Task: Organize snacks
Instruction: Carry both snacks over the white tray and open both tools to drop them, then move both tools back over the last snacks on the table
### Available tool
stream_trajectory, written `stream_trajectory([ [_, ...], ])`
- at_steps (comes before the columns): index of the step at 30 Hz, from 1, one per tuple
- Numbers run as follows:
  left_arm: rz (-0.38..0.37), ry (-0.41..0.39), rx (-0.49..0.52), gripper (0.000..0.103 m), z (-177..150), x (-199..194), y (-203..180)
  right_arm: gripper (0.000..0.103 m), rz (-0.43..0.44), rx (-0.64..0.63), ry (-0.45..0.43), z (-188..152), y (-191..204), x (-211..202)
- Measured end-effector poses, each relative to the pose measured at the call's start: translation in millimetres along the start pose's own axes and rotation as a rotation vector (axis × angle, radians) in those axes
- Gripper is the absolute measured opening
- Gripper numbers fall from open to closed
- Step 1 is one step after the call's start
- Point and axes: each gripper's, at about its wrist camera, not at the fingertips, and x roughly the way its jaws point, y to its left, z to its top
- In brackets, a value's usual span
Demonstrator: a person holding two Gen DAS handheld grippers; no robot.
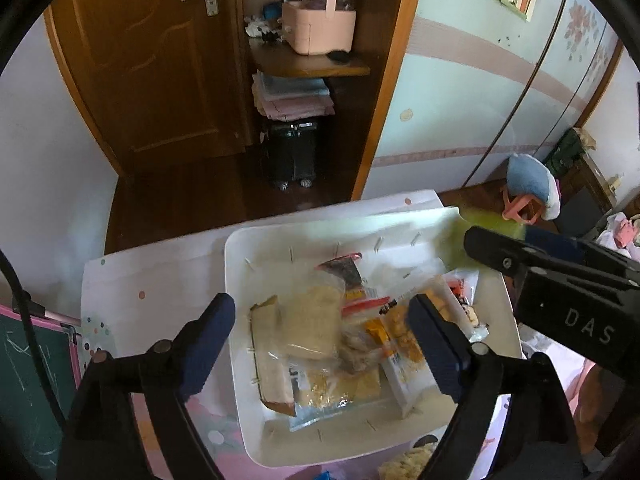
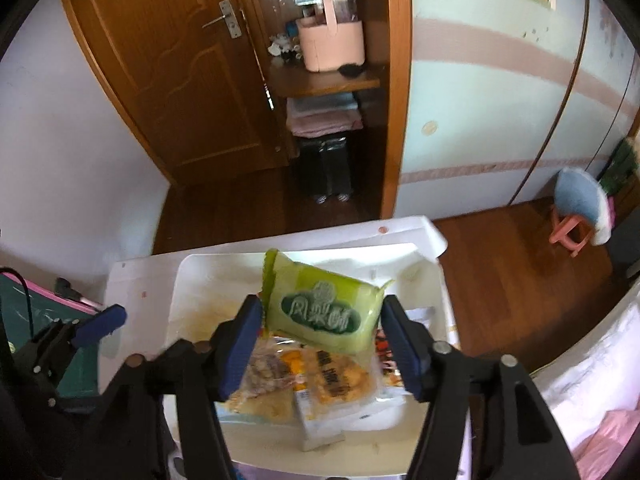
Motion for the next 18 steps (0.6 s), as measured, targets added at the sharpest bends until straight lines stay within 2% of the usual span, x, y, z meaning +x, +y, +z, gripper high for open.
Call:
stream_trajectory([
  [5, 0.023, -0.008, 0.003, 0.088, -3.0, -1.6, 3.7, 0.072, 0.002, 0.02, -0.028, -0.9, -1.8, -1.6],
  [18, 0.03, -0.055, -0.016, 0.088, -13.6, -33.7, 5.2, 0.073, 0.011, 0.037, -0.07, -10.2, -6.5, -23.8],
])
